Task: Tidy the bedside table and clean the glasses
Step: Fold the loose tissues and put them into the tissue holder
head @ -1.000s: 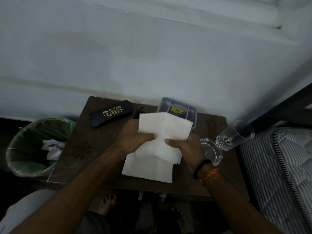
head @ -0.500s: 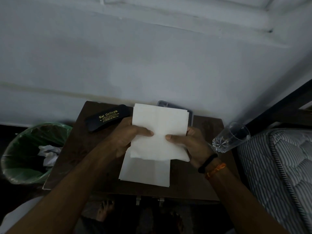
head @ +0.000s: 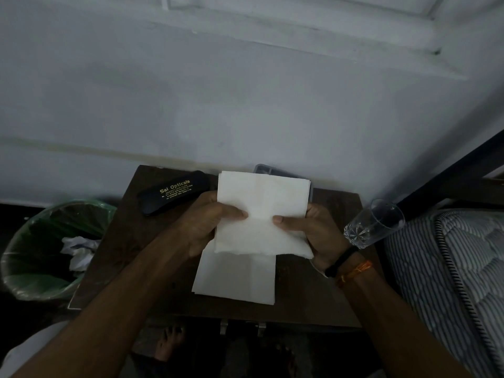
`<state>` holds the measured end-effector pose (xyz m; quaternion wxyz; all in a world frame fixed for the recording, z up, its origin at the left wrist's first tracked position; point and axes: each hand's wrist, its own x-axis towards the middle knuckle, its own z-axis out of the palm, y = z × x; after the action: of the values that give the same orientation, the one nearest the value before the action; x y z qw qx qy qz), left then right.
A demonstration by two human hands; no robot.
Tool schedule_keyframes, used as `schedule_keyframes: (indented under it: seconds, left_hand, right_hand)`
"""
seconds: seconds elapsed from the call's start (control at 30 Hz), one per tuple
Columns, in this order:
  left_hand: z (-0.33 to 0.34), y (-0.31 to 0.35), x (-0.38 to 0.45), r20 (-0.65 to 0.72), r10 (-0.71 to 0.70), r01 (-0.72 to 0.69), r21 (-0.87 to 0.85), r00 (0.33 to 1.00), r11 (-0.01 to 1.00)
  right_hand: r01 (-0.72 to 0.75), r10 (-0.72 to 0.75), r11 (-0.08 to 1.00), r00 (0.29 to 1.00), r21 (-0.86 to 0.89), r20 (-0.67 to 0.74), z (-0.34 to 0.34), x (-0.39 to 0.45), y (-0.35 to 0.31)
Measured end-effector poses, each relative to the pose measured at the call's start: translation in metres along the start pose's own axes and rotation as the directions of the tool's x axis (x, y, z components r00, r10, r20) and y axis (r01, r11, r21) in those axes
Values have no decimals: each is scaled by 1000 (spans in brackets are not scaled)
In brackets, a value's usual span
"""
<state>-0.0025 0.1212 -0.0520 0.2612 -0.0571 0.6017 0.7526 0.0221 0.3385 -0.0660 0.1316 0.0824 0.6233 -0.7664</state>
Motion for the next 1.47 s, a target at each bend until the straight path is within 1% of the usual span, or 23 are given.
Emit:
schedule_keyframes:
  seconds: [0.1,0.23,0.4,0.47,0.57,0.7,0.77,0.87,0.93,1.03,1.13,1.2,1.37,1.47]
  left_hand:
    - [2,0,-1,8,2,-2,-8,1000,1000]
    - [4,4,-3,6,-1,1,-18,1000,1000]
    - [4,3,-4,40,8,-7,-22,999,1000]
    - [5,2,-4,33,14,-13,-10,999,1000]
    - [5,0,-3,32,25,-25,-11,999,1000]
    - [3,3,-3,-4,18,-18,-85,1000,996]
    - [2,5,-2,-24,19,-21,-92,1000,996]
    - [-1,6,-2,-50,17,-20,-68,999,997]
    - [-1,9,-3,-23,17,-19,-73,1000,997]
    - [-1,14,-6,45,60,-58,-61,997,996]
    - [-7,17,-4,54,120,-117,-49,991,992]
    - [-10,18,-4,62,155,-155,-4,986,988]
    - [-15,19,-4,80,225,-231,89,971,969]
    - [-21,19,-4,92,279,-290,135,956,948]
  right_hand:
    - [-7,7,1000,1000,7,3,0,0,-1]
    - [-19,19,999,1000,-34,-10,-3,1,-4]
    - [-34,34,999,999,-15,38,2,-1,-4]
    - [-27,27,1000,999,-3,46,6,-2,-4]
    - [-16,13,999,998,43,55,9,-3,-6]
    - [-42,25,984,995,174,99,6,-3,-9]
    - [-75,46,979,988,191,150,6,-3,-13]
    - [-105,71,976,982,189,177,9,-7,-19]
    - [-132,92,969,977,207,190,11,-9,-22]
    - [-183,126,930,973,318,192,8,-9,-27]
    - [-162,119,947,979,276,166,1,-8,-29]
    - [-145,114,956,985,254,133,-3,-5,-28]
    - [-70,47,975,993,209,113,-13,1,-23]
    - [-36,34,997,999,65,40,-24,7,-19]
